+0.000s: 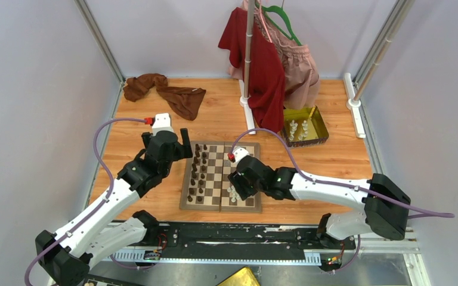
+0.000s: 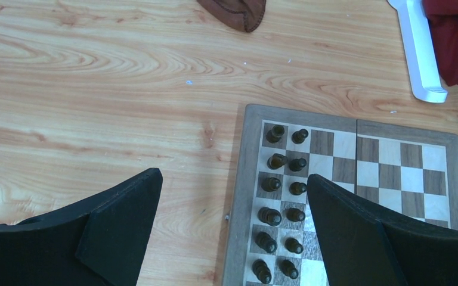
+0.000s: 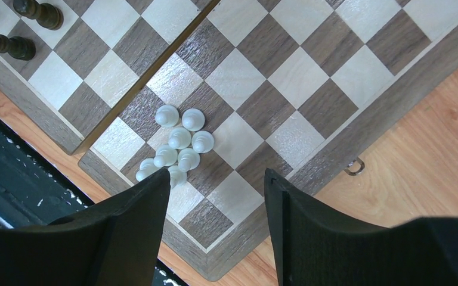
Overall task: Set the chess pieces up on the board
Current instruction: Pick up the chess piece from the chessboard.
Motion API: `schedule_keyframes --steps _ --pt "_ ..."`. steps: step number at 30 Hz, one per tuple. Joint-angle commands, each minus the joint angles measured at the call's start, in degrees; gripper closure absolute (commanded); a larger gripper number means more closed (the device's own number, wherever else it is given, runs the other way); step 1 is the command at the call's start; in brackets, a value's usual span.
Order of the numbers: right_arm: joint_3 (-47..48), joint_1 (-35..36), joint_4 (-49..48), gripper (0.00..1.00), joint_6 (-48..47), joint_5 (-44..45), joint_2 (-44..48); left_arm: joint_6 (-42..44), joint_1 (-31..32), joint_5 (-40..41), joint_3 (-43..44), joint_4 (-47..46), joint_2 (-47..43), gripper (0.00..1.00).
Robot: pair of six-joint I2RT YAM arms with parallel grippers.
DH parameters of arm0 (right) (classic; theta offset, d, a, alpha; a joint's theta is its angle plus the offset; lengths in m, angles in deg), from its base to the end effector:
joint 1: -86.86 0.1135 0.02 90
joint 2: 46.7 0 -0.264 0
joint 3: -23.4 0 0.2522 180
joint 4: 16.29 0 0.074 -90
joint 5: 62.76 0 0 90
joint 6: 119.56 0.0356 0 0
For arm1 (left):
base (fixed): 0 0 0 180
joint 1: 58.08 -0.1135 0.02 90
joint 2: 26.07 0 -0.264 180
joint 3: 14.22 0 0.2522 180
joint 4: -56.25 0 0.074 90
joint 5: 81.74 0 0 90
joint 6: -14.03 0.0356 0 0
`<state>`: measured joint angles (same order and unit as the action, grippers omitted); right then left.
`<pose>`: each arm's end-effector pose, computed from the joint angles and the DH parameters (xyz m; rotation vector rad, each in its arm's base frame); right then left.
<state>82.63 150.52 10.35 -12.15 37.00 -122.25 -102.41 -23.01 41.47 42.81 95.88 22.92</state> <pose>0.1279 0.2447 0.2239 -0.8474 2.2078 0.5151 0.1625 -0.0903 0.2936 -0.1817 2.0168 -0.0591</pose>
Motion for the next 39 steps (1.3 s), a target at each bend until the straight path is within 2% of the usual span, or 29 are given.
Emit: schedule_keyframes --steps 1,6,16,27,35,39 --pt "1.52 0.80 -1.83 0.37 -0.17 -1.14 -1.35 -0.79 0.46 0.83 -0.68 -1.22 -1.18 0.00" --pt "1.88 0.85 -2.16 0.38 -0.19 -1.58 -2.58 -0.93 0.49 0.33 -0.98 -1.69 -0.72 0.00" --pt "2.88 0.85 -2.70 0.47 -1.07 -1.64 -5.23 -1.07 0.45 0.38 -1.86 -2.70 -0.33 0.00" --pt "4.55 0.06 -2.44 0.62 -2.07 -1.26 -7.33 -0.92 0.49 0.28 -2.22 -4.19 1.68 0.00" --pt "4.37 -0.95 -2.36 0.64 -1.96 -2.39 -7.95 -0.65 0.49 0.30 -1.88 -4.74 2.60 0.00" --pt "4.25 -1.54 -2.45 0.68 -1.99 -2.79 -8.42 -0.69 0.50 0.30 -1.95 -4.91 2.83 0.00"
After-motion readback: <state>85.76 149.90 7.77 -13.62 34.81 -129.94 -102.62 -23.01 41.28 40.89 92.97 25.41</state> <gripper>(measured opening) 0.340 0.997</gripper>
